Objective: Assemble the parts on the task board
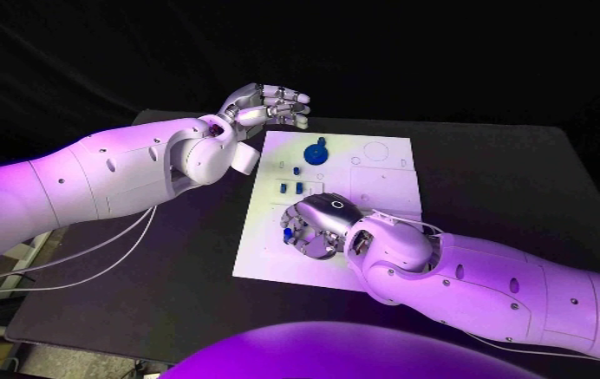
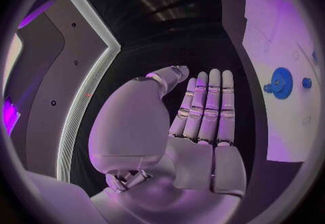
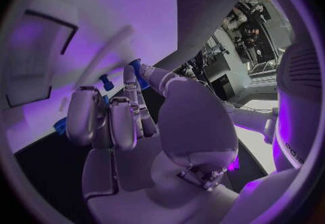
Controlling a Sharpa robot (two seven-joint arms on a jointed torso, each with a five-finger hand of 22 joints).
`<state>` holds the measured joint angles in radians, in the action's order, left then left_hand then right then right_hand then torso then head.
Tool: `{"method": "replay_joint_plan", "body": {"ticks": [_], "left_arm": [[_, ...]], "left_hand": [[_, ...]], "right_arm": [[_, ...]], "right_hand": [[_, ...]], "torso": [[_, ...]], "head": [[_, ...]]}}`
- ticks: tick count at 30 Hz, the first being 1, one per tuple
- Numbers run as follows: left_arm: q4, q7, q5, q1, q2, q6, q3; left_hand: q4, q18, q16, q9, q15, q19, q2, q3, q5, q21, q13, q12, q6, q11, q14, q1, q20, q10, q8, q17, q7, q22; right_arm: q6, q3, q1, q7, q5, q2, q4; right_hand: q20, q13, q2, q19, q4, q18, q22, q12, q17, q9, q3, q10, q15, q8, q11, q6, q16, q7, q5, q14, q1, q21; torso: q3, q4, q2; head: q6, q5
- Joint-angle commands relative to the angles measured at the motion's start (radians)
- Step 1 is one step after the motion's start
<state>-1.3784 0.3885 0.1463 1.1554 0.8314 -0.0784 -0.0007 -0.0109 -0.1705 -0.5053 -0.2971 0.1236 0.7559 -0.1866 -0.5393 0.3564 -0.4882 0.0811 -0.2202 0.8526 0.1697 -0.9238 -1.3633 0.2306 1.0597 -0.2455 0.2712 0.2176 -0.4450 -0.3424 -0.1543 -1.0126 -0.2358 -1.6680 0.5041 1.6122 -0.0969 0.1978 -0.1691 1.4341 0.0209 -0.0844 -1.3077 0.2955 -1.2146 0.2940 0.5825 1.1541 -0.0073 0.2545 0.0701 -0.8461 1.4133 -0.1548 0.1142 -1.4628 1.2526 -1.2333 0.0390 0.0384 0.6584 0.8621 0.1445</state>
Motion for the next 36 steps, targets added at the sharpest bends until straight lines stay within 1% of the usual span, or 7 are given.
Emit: {"method": "replay_joint_plan", "body": {"ticks": [1, 9, 12, 17, 21, 28, 36], "left_arm": [[-0.002, 0.004, 0.001, 0.001, -0.001, 0.015, 0.001], [-0.002, 0.006, 0.001, 0.001, 0.001, 0.013, 0.001], [-0.001, 0.006, 0.001, 0.001, 0.002, 0.013, 0.001], [-0.001, 0.006, 0.001, 0.001, 0.004, 0.012, 0.001], [-0.002, 0.005, 0.001, 0.001, 0.007, 0.012, 0.001], [-0.005, 0.006, 0.001, 0.001, 0.012, 0.011, 0.001], [-0.015, 0.006, 0.001, 0.000, 0.020, 0.012, 0.000]], "left_hand": [[0.005, -0.003, 0.005, 0.001, -0.001, -0.005, 0.004, -0.001, 0.005, 0.005, 0.001, 0.000, -0.007, -0.003, 0.009, 0.007, 0.004, -0.007, 0.002, 0.001, 0.015, 0.000], [0.005, -0.003, 0.005, 0.001, -0.001, -0.005, 0.004, -0.001, 0.005, 0.006, 0.001, -0.001, -0.007, -0.003, 0.009, 0.009, 0.004, -0.007, 0.002, 0.002, 0.015, 0.000], [0.005, -0.003, 0.005, 0.001, -0.001, -0.005, 0.004, -0.001, 0.005, 0.006, 0.001, -0.001, -0.007, -0.003, 0.009, 0.009, 0.004, -0.007, 0.002, 0.002, 0.015, 0.000], [0.005, -0.003, 0.005, 0.001, -0.001, -0.005, 0.004, -0.001, 0.005, 0.006, 0.001, -0.001, -0.007, -0.003, 0.009, 0.009, 0.004, -0.007, 0.002, 0.002, 0.015, 0.000], [0.005, -0.003, 0.005, 0.001, -0.001, -0.005, 0.004, -0.001, 0.005, 0.006, 0.001, -0.001, -0.007, -0.003, 0.009, 0.009, 0.004, -0.007, 0.002, 0.002, 0.015, 0.000], [0.005, -0.003, 0.005, 0.001, -0.001, -0.005, 0.004, -0.001, 0.005, 0.006, 0.001, -0.001, -0.007, -0.003, 0.009, 0.009, 0.004, -0.007, 0.002, 0.002, 0.015, 0.000], [0.005, -0.003, 0.005, 0.001, -0.001, -0.005, 0.004, -0.001, 0.005, 0.006, 0.001, -0.001, -0.007, -0.003, 0.009, 0.009, 0.004, -0.007, 0.002, 0.002, 0.015, 0.000]], "right_arm": [[-0.028, 0.000, 0.001, -0.005, -0.002, 0.007, 0.008], [-0.191, 0.002, 0.000, 0.047, 0.039, 0.064, 0.063], [-0.236, 0.006, -0.004, 0.075, 0.070, 0.102, 0.097], [-0.255, 0.014, -0.037, 0.128, 0.263, 0.208, 0.165], [-0.164, 0.016, -0.073, 0.128, 0.467, 0.301, 0.200], [-0.037, 0.018, -0.107, 0.049, 0.599, 0.470, 0.242], [0.000, 0.014, -0.097, -0.062, 0.507, 0.574, 0.277]], "right_hand": [[-0.004, 0.004, -0.015, -0.001, 0.008, 0.016, -0.145, -0.001, 0.002, -0.007, -0.008, 0.003, 0.005, -0.020, 0.005, 0.027, 0.004, -0.001, 0.008, -0.036, -0.005, 0.003], [0.003, 0.016, -0.042, -0.003, 0.036, 0.014, -0.144, -0.006, 0.028, -0.044, -0.048, -0.005, -0.005, -0.093, -0.006, 0.163, -0.011, 0.007, 0.022, -0.029, -0.030, 0.016], [0.004, 0.020, -0.043, -0.003, 0.042, 0.014, -0.145, -0.005, 0.030, -0.032, -0.055, -0.004, -0.004, -0.082, -0.005, 0.126, -0.012, 0.002, 0.022, -0.028, -0.032, 0.015], [-0.005, 0.054, -0.034, -0.002, 0.053, 0.015, -0.147, 0.036, 0.032, 0.000, -0.072, 0.034, 0.009, -0.009, 0.011, -0.023, -0.013, -0.013, 0.023, -0.030, -0.016, 0.019], [0.005, 0.168, -0.021, 0.006, 0.068, 0.016, -0.154, 0.174, 0.018, 0.025, -0.113, 0.056, -0.008, 0.040, -0.012, -0.056, -0.005, 0.010, 0.024, -0.034, -0.016, 0.007], [0.018, 0.623, -0.002, 0.047, 0.171, 0.035, -0.193, 0.622, -0.050, 0.160, -0.222, 0.005, -0.019, 0.195, -0.024, -0.001, 0.032, 0.027, 0.037, -0.051, -0.042, -0.085], [0.020, 0.771, -0.005, 0.054, 0.251, 0.039, -0.202, 0.745, -0.072, 0.217, -0.281, 0.041, -0.021, 0.242, -0.027, 0.029, 0.044, 0.032, 0.102, -0.054, -0.070, -0.105]], "torso": [[0.0015, 0.0010, 0.000], [0.0015, 0.0017, -0.002], [0.0004, 0.0032, -0.003], [-0.0003, 0.0043, -0.003], [-0.0021, 0.0091, -0.006], [-0.0049, 0.0203, -0.012], [-0.0050, 0.0304, -0.018]], "head": [[-0.001, 0.000], [-0.006, -0.004], [-0.008, -0.007], [-0.020, -0.026], [-0.026, -0.045], [-0.030, -0.080], [-0.025, -0.105]]}}
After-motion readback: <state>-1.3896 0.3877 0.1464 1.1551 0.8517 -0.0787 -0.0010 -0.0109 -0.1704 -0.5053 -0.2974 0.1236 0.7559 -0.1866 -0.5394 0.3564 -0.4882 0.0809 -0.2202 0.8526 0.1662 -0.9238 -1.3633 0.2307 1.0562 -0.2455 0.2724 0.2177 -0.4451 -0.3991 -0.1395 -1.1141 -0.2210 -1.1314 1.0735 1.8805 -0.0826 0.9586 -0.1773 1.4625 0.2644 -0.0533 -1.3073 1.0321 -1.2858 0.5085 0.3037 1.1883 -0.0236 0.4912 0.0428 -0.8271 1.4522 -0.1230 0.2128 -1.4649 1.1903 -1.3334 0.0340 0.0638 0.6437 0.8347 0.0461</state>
